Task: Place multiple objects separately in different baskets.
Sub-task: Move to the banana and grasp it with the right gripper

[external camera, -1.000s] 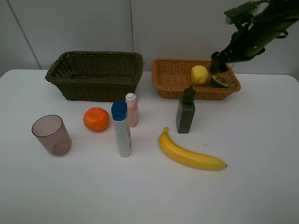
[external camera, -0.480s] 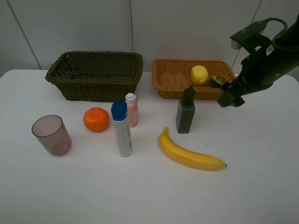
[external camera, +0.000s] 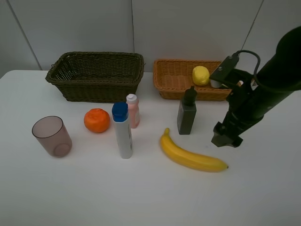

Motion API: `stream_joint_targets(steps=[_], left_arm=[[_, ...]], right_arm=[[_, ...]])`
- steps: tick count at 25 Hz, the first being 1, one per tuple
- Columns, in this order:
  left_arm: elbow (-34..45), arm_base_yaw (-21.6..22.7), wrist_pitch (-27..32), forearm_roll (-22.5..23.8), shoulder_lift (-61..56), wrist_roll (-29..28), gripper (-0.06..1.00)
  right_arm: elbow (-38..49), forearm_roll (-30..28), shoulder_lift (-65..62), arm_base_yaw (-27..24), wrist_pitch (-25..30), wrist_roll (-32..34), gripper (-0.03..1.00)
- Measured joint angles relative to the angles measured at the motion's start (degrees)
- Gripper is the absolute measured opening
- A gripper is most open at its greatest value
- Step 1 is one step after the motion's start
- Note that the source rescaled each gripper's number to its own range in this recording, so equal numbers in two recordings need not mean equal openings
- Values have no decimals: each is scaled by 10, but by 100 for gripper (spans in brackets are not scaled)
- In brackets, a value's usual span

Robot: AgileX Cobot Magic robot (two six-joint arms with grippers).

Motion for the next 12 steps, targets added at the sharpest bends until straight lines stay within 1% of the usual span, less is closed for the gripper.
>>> stream_joint_targets(steps=[3, 7, 12], left_arm=[[0, 0, 0, 0, 0, 0, 100], [0, 0, 0, 0, 0, 0, 100], [0, 0, 0, 0, 0, 0, 100]], right_arm=[[6, 17, 11, 15, 0, -17, 100], [6, 41, 50, 23, -5, -41, 100], [6, 57, 101, 41, -38, -73, 100]])
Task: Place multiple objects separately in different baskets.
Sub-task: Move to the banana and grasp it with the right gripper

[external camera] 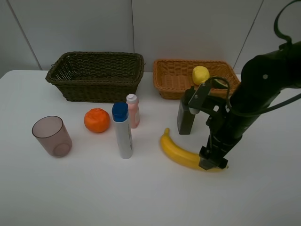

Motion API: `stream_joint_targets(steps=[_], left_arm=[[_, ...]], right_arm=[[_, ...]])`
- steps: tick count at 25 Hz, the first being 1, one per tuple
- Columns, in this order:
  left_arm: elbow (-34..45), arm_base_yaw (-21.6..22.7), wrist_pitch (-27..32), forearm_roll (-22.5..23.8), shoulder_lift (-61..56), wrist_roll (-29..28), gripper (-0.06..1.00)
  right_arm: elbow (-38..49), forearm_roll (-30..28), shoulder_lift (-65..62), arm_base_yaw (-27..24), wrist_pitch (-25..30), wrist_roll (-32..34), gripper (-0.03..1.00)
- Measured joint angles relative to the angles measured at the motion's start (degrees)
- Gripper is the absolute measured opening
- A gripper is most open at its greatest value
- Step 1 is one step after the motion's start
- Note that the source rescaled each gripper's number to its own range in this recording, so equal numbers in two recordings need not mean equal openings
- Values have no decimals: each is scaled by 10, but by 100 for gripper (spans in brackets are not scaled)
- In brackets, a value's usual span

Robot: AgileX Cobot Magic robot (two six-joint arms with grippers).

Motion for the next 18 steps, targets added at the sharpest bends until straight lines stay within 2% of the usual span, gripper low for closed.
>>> stream_joint_targets(steps=[10, 18], left_arm=[[0, 0, 0, 0, 0, 0, 100], [0, 0, 0, 0, 0, 0, 100]], right_arm=[[0, 24, 72, 16, -66, -23, 100], [0, 27, 86, 16, -80, -23, 99]])
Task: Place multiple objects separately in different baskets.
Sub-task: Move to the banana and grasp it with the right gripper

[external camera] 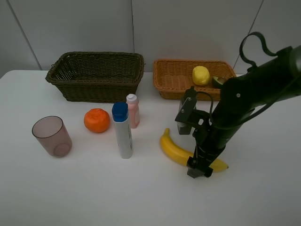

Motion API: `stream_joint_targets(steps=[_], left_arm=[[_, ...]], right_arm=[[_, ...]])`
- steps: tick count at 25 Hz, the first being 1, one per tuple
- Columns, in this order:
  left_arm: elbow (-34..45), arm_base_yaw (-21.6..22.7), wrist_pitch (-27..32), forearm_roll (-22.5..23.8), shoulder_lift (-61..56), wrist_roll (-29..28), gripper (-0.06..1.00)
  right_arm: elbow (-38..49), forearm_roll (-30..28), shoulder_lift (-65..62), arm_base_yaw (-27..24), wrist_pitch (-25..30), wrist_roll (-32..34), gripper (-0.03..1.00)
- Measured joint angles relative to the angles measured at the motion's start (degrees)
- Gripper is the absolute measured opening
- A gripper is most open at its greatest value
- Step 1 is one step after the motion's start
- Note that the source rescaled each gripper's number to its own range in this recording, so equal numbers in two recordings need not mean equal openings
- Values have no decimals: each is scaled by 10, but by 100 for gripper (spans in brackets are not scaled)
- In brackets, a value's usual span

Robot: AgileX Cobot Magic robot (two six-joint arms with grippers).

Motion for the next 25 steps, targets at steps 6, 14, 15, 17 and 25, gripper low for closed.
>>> stream_joint_targets(steps=[6, 14, 15, 17, 25], left_arm=[[0, 0, 0, 0, 0, 0, 100], [0, 0, 0, 0, 0, 0, 100], [0, 0, 0, 0, 0, 0, 100], [0, 0, 0, 0, 0, 0, 100], [0, 0, 0, 0, 0, 0, 100]], right_arm=[[0, 6, 0, 0, -10, 0, 83], [0, 19, 0, 0, -4, 0, 60], [0, 21, 0, 0, -2, 0, 55], [0, 28, 0, 0, 6, 0, 46], [0, 72, 0, 0, 18, -2, 0]])
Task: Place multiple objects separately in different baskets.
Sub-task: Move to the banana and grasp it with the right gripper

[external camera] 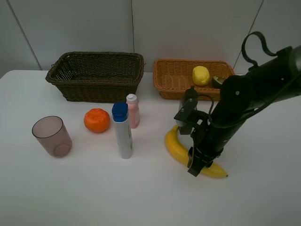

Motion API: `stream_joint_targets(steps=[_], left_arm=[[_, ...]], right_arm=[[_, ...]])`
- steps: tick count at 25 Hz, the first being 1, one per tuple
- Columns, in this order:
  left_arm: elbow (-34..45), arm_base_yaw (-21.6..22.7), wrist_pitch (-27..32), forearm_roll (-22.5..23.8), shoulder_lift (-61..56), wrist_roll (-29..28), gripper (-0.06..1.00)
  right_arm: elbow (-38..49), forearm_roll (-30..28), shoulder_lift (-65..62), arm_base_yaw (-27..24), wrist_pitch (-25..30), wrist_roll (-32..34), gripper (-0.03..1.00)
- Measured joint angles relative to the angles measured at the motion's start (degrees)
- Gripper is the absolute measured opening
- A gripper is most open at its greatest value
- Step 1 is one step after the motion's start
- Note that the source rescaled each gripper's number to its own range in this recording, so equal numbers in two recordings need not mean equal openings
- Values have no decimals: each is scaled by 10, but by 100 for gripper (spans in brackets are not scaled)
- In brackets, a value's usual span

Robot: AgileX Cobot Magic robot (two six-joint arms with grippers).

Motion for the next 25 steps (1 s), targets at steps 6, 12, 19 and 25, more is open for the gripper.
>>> stream_joint_targets(steps=[6, 12, 19, 25], left_arm=[[0, 0, 0, 0, 0, 0, 100], [0, 0, 0, 0, 0, 0, 100], [0, 0, 0, 0, 0, 0, 100], [0, 0, 0, 0, 0, 0, 100]], right_arm=[[0, 3, 0, 0, 4, 0, 0], [0, 3, 0, 0, 5, 0, 0], [0, -3, 0, 0, 8, 0, 0], [0, -10, -9, 0, 21, -11, 0]])
